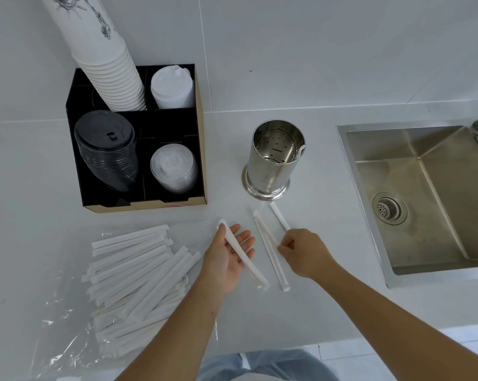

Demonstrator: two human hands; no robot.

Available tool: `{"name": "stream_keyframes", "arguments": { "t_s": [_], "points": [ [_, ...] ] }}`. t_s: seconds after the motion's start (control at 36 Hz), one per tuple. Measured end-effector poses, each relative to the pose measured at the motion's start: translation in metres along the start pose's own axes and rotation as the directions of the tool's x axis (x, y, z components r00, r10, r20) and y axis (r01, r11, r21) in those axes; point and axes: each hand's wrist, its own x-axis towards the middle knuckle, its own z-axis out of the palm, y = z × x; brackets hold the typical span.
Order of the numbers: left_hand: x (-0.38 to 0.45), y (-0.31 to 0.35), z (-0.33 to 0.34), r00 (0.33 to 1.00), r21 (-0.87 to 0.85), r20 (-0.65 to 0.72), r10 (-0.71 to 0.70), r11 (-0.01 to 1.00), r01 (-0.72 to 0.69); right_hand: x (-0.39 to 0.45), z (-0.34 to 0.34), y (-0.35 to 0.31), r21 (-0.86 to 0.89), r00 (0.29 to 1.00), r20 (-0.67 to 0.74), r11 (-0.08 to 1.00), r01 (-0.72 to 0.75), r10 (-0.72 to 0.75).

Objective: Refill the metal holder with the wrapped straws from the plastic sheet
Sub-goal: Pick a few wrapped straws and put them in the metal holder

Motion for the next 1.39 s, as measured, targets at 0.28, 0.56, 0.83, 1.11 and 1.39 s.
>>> {"name": "stream_keyframes", "arguments": {
  "t_s": [0.28,0.56,0.83,1.11,1.39],
  "points": [
    [-0.002,-0.001,0.006,0.996,-0.033,0.092,-0.009,0.999,0.012,-0.026,0.016,-0.033,0.259,0.990,0.115,0.965,0.045,-0.077],
    [0.003,-0.004,0.005,1.000,0.055,-0.006,0.031,0.998,-0.031,-0.020,0.010,-0.012,0.198,0.996,-0.068,0.977,0.075,-0.062],
    [0.007,0.005,-0.008,0.997,0.024,-0.056,0.054,0.998,-0.053,-0.011,0.028,-0.003,-0.125,0.997,-0.034,0.989,-0.076,0.072],
    [0.008,0.008,-0.019,0.996,0.014,-0.071,0.056,0.998,-0.055,-0.006,0.035,-0.005,-0.093,0.993,-0.064,0.990,-0.101,0.096],
    [0.004,0.008,-0.013,0.998,-0.044,-0.056,0.024,0.999,-0.026,-0.018,0.023,-0.005,0.044,0.997,-0.077,0.999,-0.015,0.019]
  ]
}}
